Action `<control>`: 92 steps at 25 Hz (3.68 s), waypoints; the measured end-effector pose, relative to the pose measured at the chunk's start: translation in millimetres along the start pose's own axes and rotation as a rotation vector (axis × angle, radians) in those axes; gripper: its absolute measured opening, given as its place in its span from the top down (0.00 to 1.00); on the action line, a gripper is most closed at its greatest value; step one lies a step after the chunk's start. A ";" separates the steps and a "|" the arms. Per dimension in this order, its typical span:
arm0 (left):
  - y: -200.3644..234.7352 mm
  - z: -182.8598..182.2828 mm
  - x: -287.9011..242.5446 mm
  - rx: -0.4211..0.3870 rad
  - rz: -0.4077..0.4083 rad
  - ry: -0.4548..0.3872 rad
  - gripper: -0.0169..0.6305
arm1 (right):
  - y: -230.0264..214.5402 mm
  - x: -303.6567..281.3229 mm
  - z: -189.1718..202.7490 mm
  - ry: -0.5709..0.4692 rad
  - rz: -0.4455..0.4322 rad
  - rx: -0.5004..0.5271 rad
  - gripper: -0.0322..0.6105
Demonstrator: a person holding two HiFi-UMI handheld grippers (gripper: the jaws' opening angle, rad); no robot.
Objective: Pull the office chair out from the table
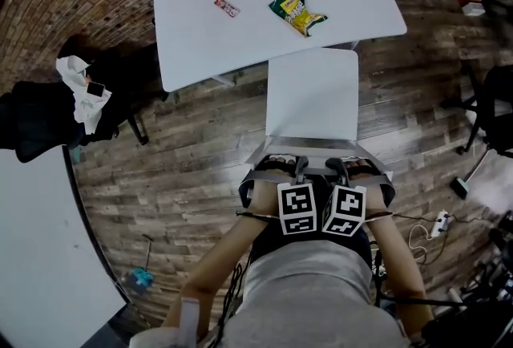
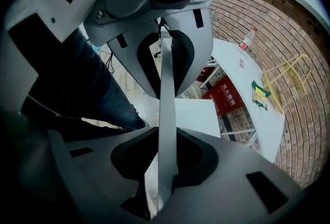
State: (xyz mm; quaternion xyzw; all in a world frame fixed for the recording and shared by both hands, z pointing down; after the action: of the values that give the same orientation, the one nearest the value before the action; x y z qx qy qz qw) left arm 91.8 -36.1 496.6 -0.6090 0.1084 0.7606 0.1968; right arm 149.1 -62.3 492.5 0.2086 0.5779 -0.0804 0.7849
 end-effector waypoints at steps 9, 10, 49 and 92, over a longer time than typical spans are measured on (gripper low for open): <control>-45.4 -4.4 3.4 0.039 0.018 0.024 0.84 | 42.7 11.4 4.1 -0.015 -0.033 0.046 0.82; -50.1 -5.1 3.4 0.043 0.019 0.026 0.84 | 46.9 12.7 4.7 -0.016 -0.035 0.050 0.82; -8.4 -49.0 167.1 0.555 -0.494 -0.653 0.81 | -33.2 171.3 -5.0 -0.804 0.406 -0.652 0.91; 24.2 -58.2 217.1 0.820 -0.832 -0.902 0.94 | -69.1 216.9 11.1 -0.952 0.679 -0.971 0.93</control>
State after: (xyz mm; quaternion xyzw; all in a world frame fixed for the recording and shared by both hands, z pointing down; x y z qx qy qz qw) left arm 93.5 -45.1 270.7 -0.1054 0.0526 0.6982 0.7062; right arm 202.6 -104.3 275.0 -0.0508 0.0514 0.3475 0.9349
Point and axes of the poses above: the fingertips, and each gripper's own axes: x backward along the fingers, y to its left, z out of its underside, the point moved 7 cm from there along x, backward along the fingers, and after that the axes turned 5 degrees about z, right-handed, at the moved point
